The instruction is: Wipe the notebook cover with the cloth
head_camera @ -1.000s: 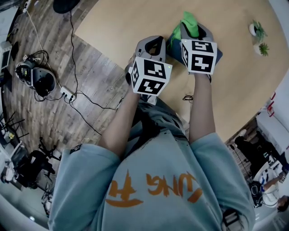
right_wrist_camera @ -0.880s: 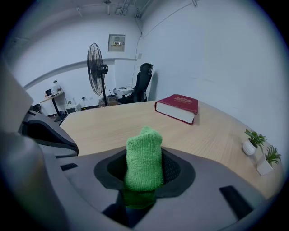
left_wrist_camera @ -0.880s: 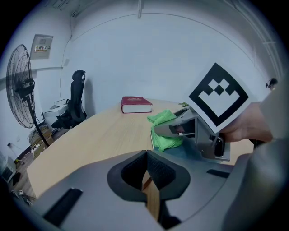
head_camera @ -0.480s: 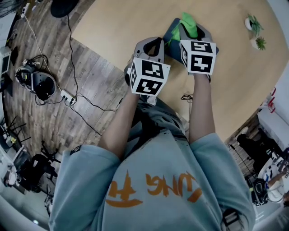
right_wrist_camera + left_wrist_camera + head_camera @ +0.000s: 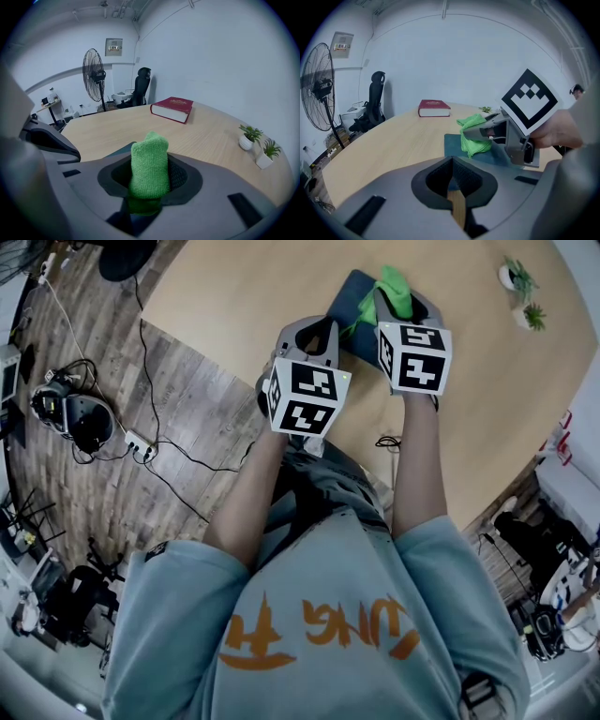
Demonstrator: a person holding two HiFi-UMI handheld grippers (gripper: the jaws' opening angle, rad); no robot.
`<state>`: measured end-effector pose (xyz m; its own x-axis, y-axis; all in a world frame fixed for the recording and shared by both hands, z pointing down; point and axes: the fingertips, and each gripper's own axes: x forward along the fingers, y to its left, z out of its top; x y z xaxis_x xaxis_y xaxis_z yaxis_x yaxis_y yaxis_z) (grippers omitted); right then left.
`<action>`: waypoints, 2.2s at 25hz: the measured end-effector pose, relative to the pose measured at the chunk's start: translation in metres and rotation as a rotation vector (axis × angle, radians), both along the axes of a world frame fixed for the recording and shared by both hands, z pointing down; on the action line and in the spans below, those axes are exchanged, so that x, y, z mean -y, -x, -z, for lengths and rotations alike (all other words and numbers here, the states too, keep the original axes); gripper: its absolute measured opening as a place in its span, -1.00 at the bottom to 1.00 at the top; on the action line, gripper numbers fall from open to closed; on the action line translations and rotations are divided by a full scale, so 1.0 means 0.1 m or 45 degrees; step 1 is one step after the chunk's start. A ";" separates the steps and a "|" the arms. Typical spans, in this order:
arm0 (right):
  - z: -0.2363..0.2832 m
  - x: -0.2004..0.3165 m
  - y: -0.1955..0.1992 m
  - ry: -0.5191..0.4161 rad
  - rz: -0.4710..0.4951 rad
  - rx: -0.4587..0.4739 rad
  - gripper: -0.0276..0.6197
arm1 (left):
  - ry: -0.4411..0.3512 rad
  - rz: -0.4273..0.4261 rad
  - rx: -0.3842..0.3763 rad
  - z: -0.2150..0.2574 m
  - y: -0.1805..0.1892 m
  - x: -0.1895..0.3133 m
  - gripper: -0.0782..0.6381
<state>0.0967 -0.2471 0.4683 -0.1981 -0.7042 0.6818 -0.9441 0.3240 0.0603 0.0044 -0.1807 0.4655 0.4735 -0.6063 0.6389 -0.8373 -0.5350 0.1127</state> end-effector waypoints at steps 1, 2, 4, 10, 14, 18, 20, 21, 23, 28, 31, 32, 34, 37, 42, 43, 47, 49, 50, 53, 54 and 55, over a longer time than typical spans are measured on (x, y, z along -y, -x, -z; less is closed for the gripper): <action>0.00 -0.01 -0.03 -0.001 -0.005 0.000 -0.51 | 0.000 -0.002 -0.001 0.00 -0.02 -0.01 -0.73; 0.00 -0.03 -0.05 0.000 -0.011 0.000 -0.51 | 0.000 -0.004 -0.003 0.00 -0.03 -0.01 -0.73; -0.01 -0.06 -0.11 0.003 -0.026 0.002 -0.51 | 0.001 -0.008 -0.010 0.01 -0.07 -0.02 -0.74; -0.01 -0.16 -0.30 0.008 -0.086 0.006 -0.51 | -0.001 -0.028 -0.027 0.05 -0.17 -0.08 -0.73; -0.04 -0.23 -0.45 0.018 -0.116 0.005 -0.51 | 0.005 -0.033 -0.032 0.05 -0.23 -0.13 -0.73; -0.07 -0.29 -0.60 0.025 -0.152 0.023 -0.51 | 0.013 -0.037 -0.045 0.05 -0.32 -0.15 -0.73; -0.08 -0.32 -0.66 0.027 -0.163 0.027 -0.51 | 0.012 -0.044 -0.046 0.06 -0.37 -0.17 -0.73; -0.08 -0.34 -0.69 0.028 -0.167 0.028 -0.51 | 0.011 -0.048 -0.046 0.07 -0.39 -0.18 -0.74; -0.08 -0.37 -0.74 0.032 -0.177 0.035 -0.51 | 0.009 -0.053 -0.046 0.08 -0.43 -0.21 -0.73; -0.10 -0.45 -0.90 0.039 -0.205 0.046 -0.51 | 0.003 -0.072 -0.041 0.11 -0.53 -0.26 -0.73; -0.13 -0.50 -1.02 0.045 -0.216 0.051 -0.51 | 0.001 -0.073 -0.034 0.12 -0.57 -0.29 -0.73; -0.14 -0.51 -1.07 0.047 -0.223 0.053 -0.51 | -0.001 -0.074 -0.032 0.13 -0.60 -0.29 -0.73; -0.14 -0.55 -1.17 0.050 -0.240 0.058 -0.51 | -0.005 -0.075 -0.033 0.15 -0.65 -0.31 -0.73; -0.13 -0.61 -1.27 0.048 -0.264 0.065 -0.51 | -0.015 -0.067 -0.040 0.21 -0.70 -0.34 -0.73; -0.12 -0.79 -1.45 0.059 -0.306 0.064 -0.51 | -0.036 -0.043 -0.054 0.31 -0.80 -0.40 -0.73; -0.12 -0.83 -1.48 0.063 -0.321 0.067 -0.51 | -0.040 -0.035 -0.059 0.33 -0.81 -0.41 -0.73; 0.00 -0.96 -1.54 0.046 -0.379 0.109 -0.51 | -0.054 0.015 -0.093 0.40 -0.86 -0.46 -0.73; 0.11 -1.01 -1.54 0.018 -0.385 0.139 -0.51 | -0.064 0.056 -0.118 0.46 -0.88 -0.47 -0.73; 0.17 -1.03 -1.54 0.002 -0.382 0.155 -0.51 | -0.072 0.081 -0.131 0.49 -0.89 -0.47 -0.73; 0.36 -1.14 -1.60 -0.052 -0.356 0.182 -0.51 | -0.113 0.151 -0.186 0.64 -0.98 -0.48 -0.74; 0.45 -1.18 -1.63 -0.078 -0.342 0.186 -0.51 | -0.137 0.169 -0.209 0.72 -1.02 -0.49 -0.73; 0.56 -1.21 -1.65 -0.111 -0.325 0.193 -0.51 | -0.168 0.187 -0.230 0.82 -1.04 -0.50 -0.73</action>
<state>0.2616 -0.1258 0.4123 -0.1024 -0.7989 0.5927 -0.9947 0.0753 -0.0704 0.1087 -0.1311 0.3835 0.4735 -0.7495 0.4627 -0.8796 -0.4294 0.2047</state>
